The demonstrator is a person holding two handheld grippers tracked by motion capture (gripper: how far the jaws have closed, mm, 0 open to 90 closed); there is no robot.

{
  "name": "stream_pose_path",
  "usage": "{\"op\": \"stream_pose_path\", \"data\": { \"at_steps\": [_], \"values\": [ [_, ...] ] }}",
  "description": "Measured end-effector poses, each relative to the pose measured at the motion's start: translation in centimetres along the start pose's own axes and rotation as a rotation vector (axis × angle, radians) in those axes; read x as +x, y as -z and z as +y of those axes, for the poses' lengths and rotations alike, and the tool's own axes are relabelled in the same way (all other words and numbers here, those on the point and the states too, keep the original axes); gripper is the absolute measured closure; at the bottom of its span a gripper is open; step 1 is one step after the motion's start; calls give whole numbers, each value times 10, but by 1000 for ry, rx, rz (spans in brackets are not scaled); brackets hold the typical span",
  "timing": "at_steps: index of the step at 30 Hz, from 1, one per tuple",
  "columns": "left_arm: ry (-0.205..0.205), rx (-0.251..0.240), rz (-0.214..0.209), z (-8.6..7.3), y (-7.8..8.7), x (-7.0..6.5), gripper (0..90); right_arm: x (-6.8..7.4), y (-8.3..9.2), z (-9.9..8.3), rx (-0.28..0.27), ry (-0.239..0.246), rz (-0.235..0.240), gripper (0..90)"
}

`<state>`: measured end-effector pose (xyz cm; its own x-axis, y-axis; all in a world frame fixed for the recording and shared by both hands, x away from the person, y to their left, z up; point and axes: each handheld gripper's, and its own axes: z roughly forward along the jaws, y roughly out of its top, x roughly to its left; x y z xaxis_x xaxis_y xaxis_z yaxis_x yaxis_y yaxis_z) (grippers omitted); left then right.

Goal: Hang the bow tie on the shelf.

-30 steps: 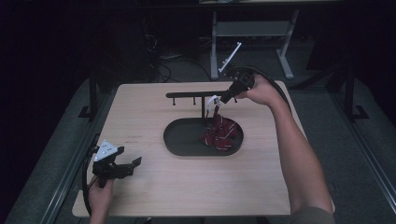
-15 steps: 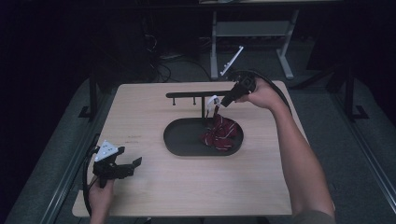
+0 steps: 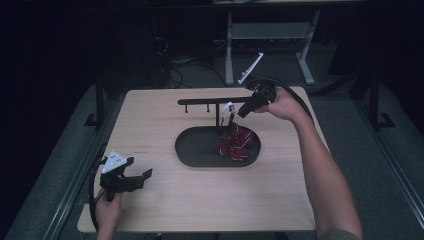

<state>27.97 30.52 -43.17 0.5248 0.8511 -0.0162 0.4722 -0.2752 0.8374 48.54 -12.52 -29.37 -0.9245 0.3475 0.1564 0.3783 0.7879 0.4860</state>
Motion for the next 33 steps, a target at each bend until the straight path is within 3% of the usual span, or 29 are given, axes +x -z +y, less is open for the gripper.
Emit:
{"op": "stream_pose_path", "data": {
  "at_steps": [33],
  "values": [
    [-6, 7, -1, 0, 0, -1, 163, 16, -10, -17, -23, 15, 33, 653]
  ]
}}
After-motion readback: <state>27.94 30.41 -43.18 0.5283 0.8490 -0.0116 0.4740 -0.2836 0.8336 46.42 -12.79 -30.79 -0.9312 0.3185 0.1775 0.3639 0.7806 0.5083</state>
